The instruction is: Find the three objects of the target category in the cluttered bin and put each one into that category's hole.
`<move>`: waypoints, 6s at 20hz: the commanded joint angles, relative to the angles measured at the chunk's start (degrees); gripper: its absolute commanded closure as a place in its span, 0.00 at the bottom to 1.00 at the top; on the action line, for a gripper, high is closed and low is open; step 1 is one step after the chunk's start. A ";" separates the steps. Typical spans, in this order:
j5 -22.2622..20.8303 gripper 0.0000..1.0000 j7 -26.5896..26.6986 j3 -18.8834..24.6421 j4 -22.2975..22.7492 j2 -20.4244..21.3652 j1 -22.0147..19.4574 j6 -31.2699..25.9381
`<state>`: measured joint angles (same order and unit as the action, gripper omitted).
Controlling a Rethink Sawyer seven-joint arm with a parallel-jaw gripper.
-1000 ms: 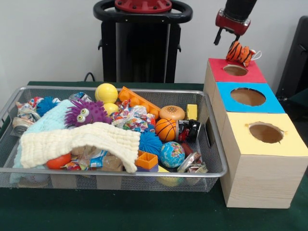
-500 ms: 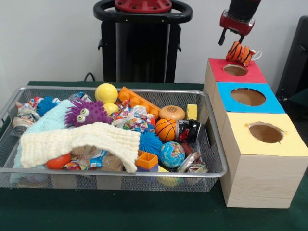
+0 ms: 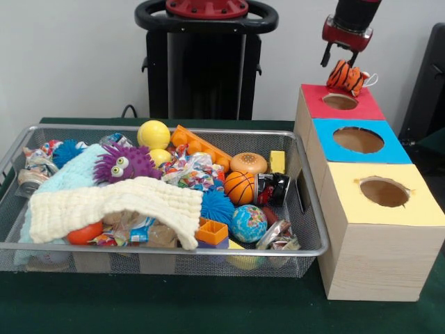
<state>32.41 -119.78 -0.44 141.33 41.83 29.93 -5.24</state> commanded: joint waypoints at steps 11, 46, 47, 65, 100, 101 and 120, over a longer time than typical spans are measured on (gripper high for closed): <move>2.49 0.00 -19.37 14.11 -4.16 3.62 -8.08 8.27; -12.29 0.00 -16.12 18.75 -1.24 -0.97 -25.20 13.40; -12.05 0.00 -16.34 18.71 -1.35 -0.80 -24.80 13.28; -10.62 0.00 -16.13 17.80 -1.84 1.41 -23.09 10.31; -11.84 0.00 -11.05 12.26 -8.46 -2.18 -22.77 9.49; -11.79 0.00 -10.83 12.12 -8.55 -1.69 -22.84 8.62; -11.34 0.00 -10.37 11.09 -9.71 0.39 -22.14 5.01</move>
<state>20.51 -125.06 11.27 141.43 41.83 8.67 3.71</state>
